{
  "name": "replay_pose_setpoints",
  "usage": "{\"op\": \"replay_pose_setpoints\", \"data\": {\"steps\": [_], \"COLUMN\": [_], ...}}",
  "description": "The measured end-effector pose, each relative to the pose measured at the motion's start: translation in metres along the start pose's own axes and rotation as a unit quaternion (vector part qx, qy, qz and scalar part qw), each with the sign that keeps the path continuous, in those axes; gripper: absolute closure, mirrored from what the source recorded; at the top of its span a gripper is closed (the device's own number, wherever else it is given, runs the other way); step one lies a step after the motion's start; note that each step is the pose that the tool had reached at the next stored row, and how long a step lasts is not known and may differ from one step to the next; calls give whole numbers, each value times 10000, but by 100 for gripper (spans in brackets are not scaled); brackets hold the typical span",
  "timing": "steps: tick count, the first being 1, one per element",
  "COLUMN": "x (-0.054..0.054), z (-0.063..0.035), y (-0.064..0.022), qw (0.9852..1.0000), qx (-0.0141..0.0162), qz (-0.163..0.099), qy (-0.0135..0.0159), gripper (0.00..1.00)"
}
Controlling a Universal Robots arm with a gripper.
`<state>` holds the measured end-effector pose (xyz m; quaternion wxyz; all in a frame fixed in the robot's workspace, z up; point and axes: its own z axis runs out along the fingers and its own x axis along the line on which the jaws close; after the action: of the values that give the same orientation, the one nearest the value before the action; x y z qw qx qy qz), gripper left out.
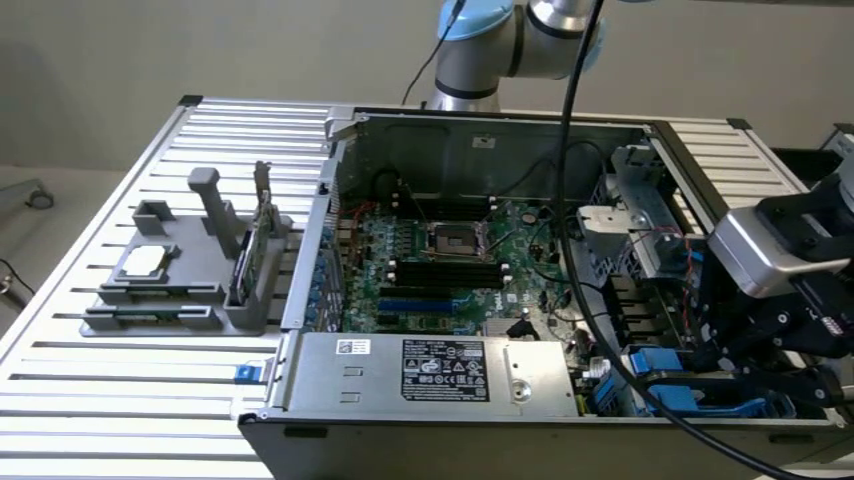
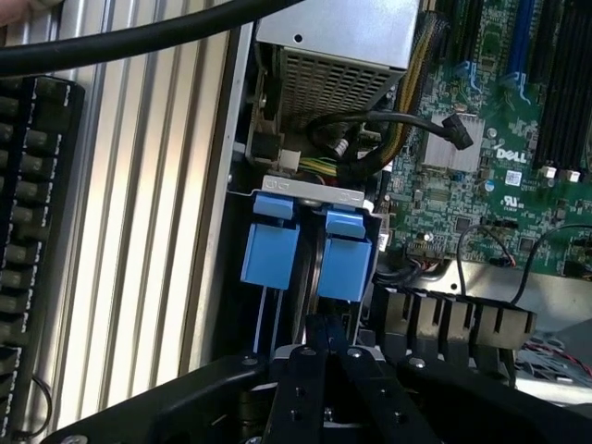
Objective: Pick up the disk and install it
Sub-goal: 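Pick up the disk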
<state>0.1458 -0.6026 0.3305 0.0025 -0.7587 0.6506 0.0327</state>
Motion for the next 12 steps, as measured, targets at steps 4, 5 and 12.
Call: {"op": "replay_pose_setpoints", "data": {"steps": [4,5,12], "x": [1,1,2], "z": [14,17,37], "y": [-1,-1,-2], "qw": [10000,10000,10000], "qx": [0,0,0], "qz": [-1,-1,-1], "qy": [-3,-2,-4], "gripper": [89,89,89]}}
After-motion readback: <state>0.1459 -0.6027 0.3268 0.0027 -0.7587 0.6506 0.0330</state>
